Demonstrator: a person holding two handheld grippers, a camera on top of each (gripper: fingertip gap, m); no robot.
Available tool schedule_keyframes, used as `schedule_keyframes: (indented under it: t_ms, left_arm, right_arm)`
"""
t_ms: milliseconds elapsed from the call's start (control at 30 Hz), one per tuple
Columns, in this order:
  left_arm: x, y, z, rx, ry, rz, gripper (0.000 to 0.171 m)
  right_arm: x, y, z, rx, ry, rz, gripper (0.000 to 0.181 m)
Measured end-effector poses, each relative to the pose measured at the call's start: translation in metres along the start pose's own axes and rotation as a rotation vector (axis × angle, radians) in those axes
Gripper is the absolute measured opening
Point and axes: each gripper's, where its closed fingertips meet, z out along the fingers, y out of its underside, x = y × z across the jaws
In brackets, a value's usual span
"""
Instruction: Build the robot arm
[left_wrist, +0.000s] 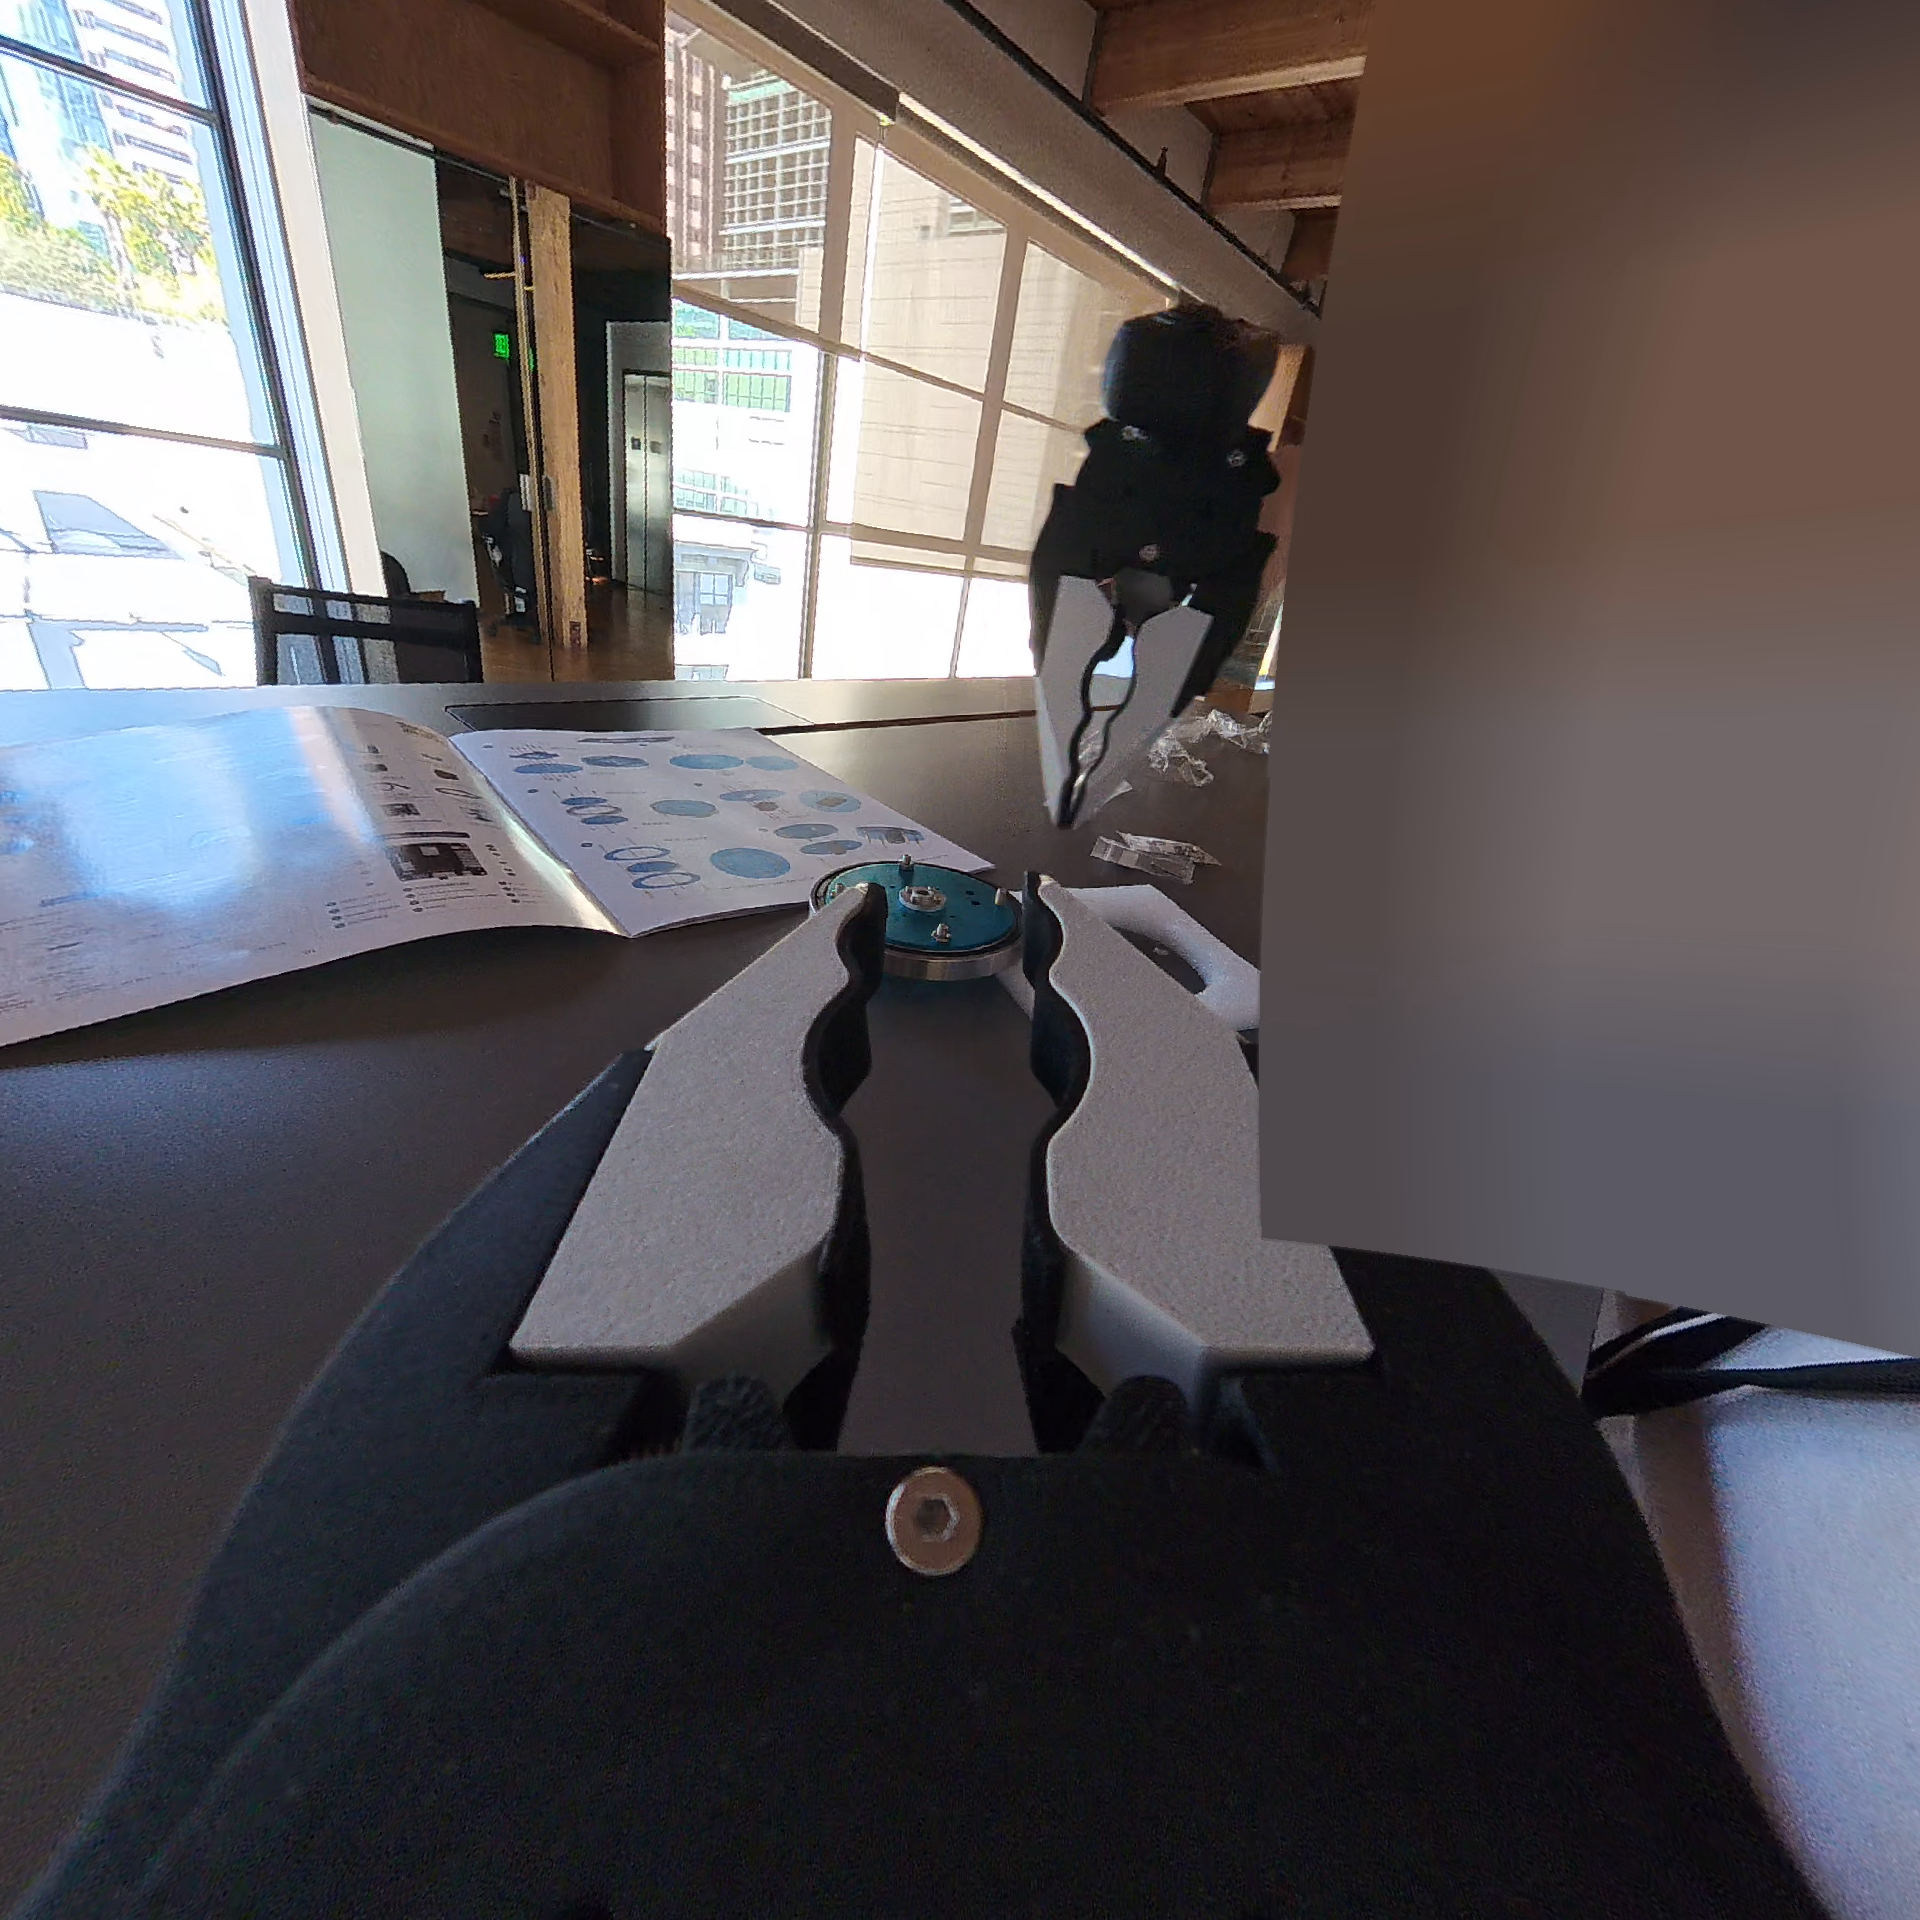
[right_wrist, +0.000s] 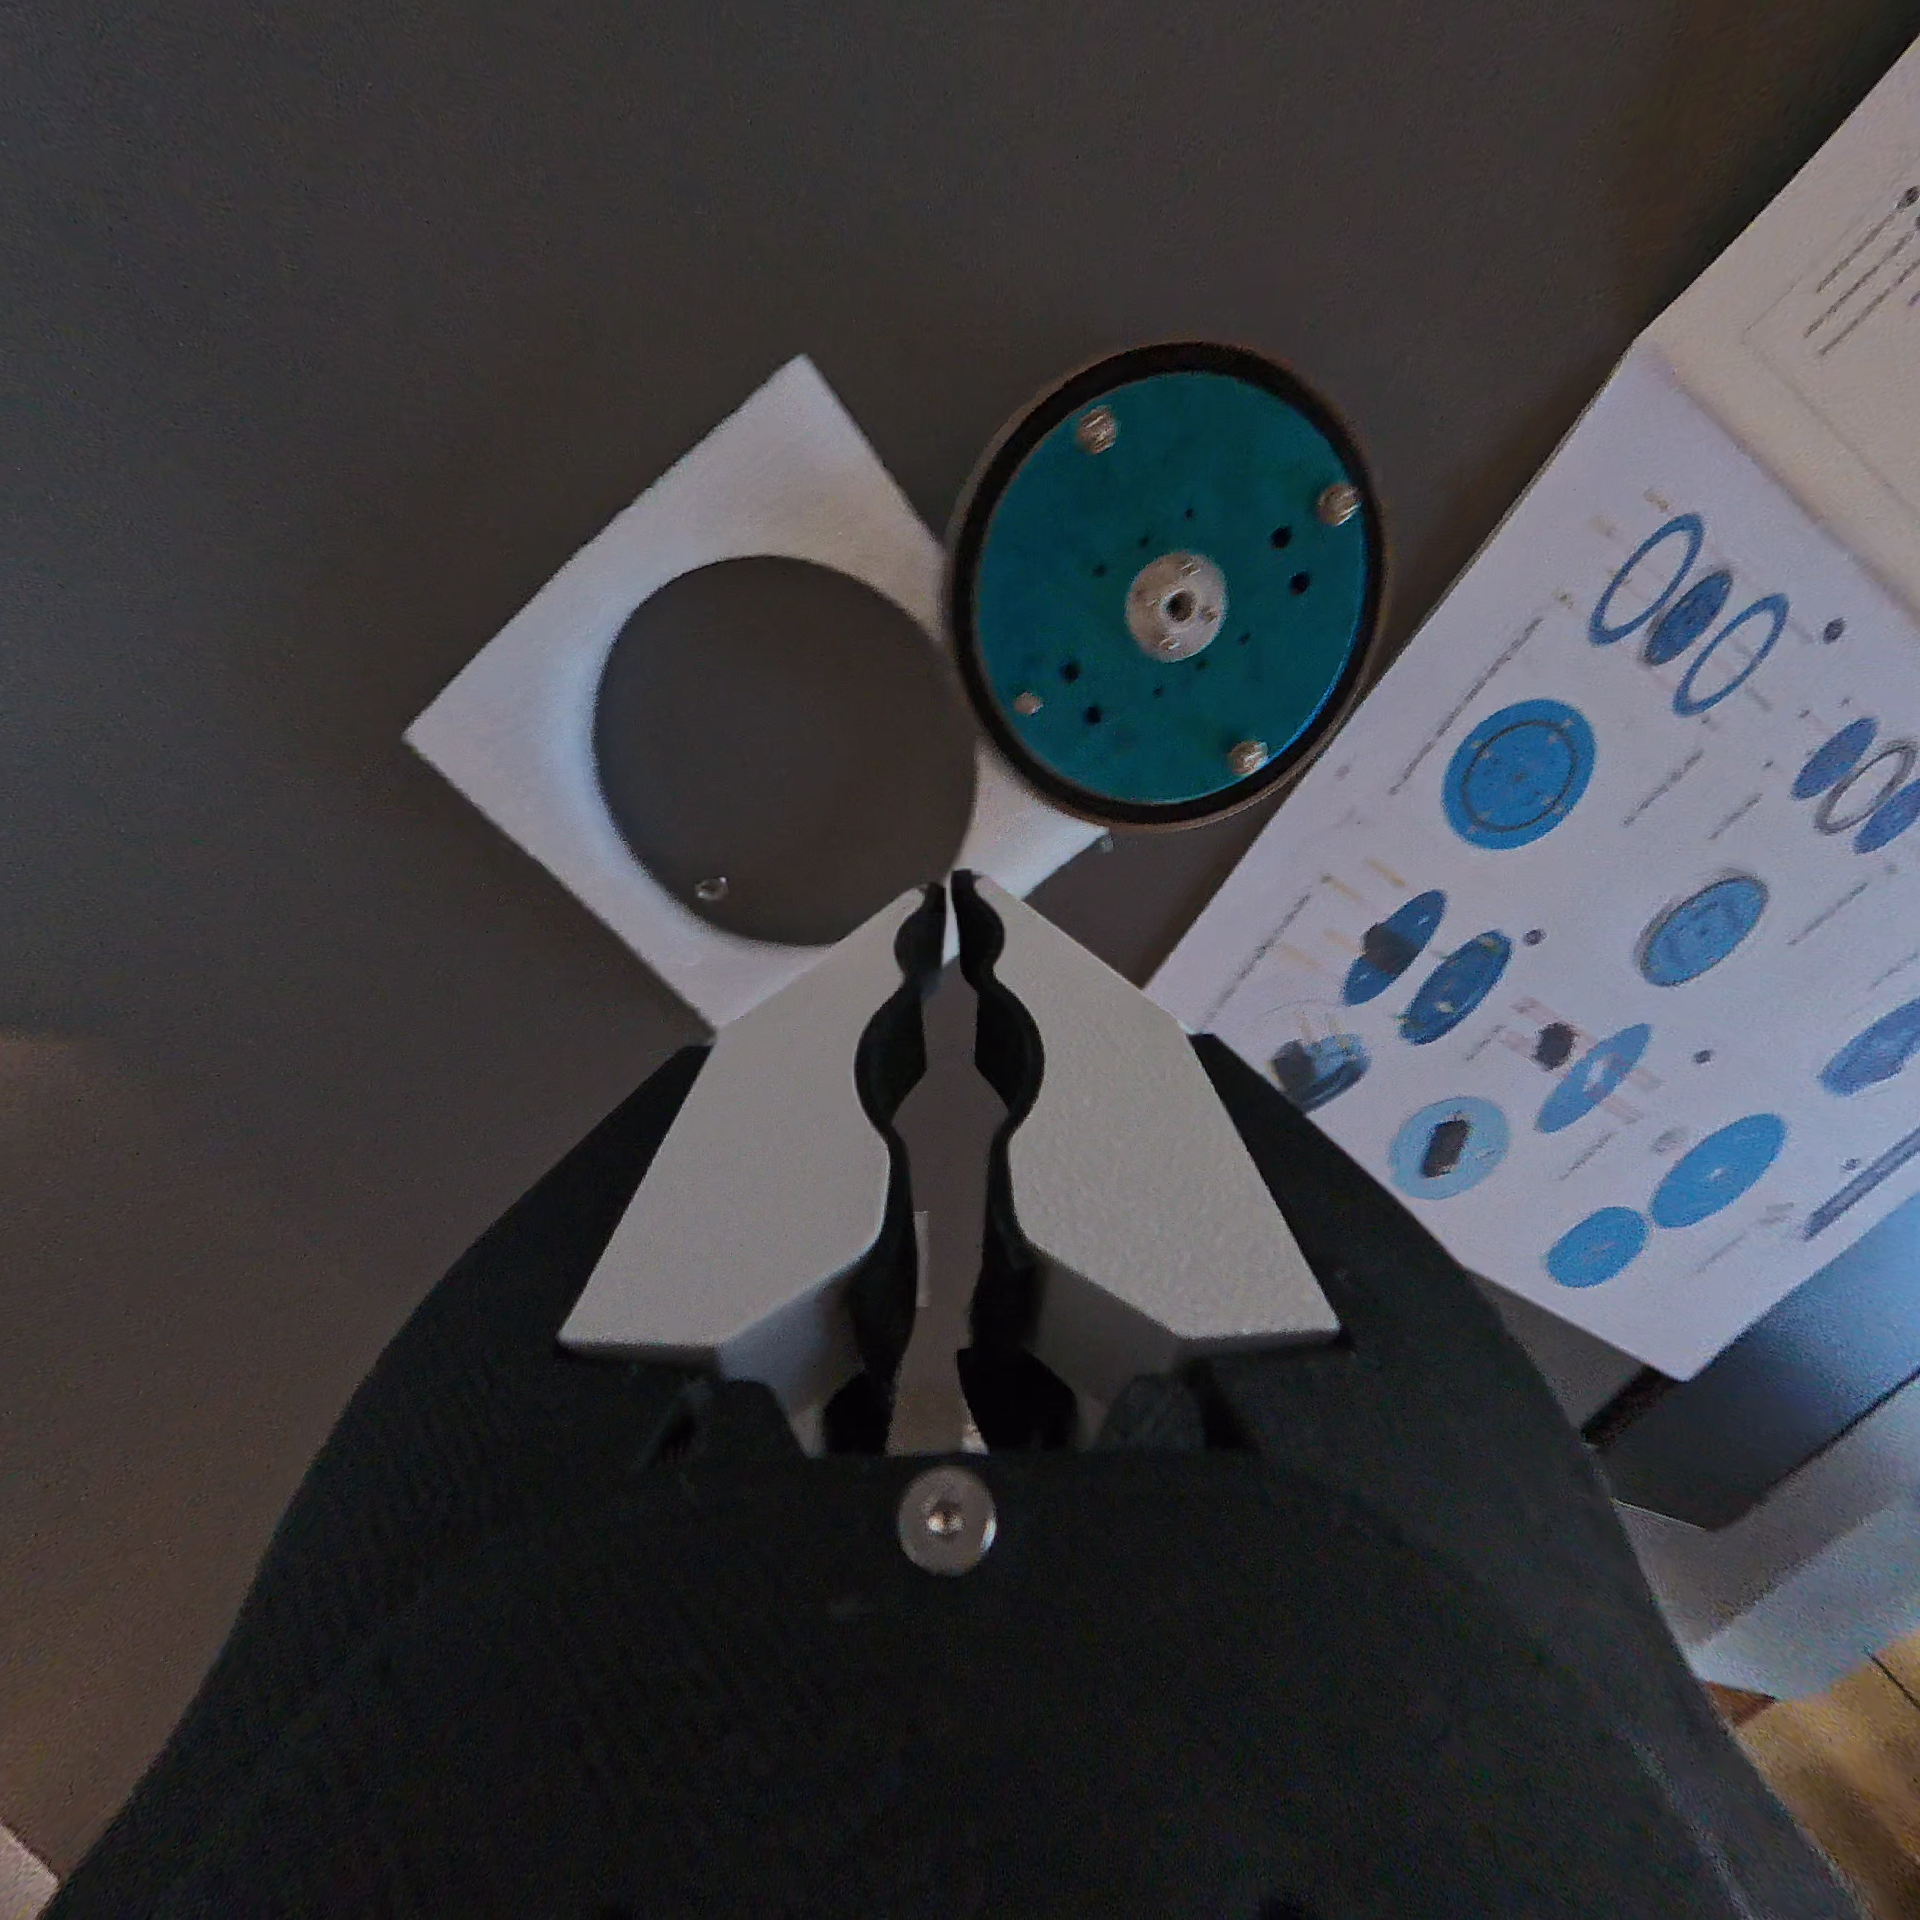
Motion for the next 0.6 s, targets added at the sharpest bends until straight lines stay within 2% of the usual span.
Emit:
schedule_keyframes:
  t_ms: [33, 200, 433, 600]
  left_arm:
    - [0.0, 0.001, 0.001, -0.006, 0.004, -0.005, 0.026]
    - [0.001, 0.003, 0.003, -0.022, 0.009, -0.001, 0.026]
    - [0.0, 0.003, 0.004, -0.023, 0.006, -0.007, 0.025]
    - [0.0, 0.003, 0.004, -0.023, 0.005, -0.005, 0.025]
  right_arm:
    - [-0.008, 0.003, 0.001, 0.011, -0.006, 0.014, 0.004]
    - [-0.052, 0.014, 0.025, -0.006, -0.082, 0.11, 0.01]
    - [-0.06, 0.018, 0.039, -0.071, -0.115, 0.279, 0.013]
    - [-0.063, 0.02, 0.043, -0.202, -0.149, 0.379, 0.013]
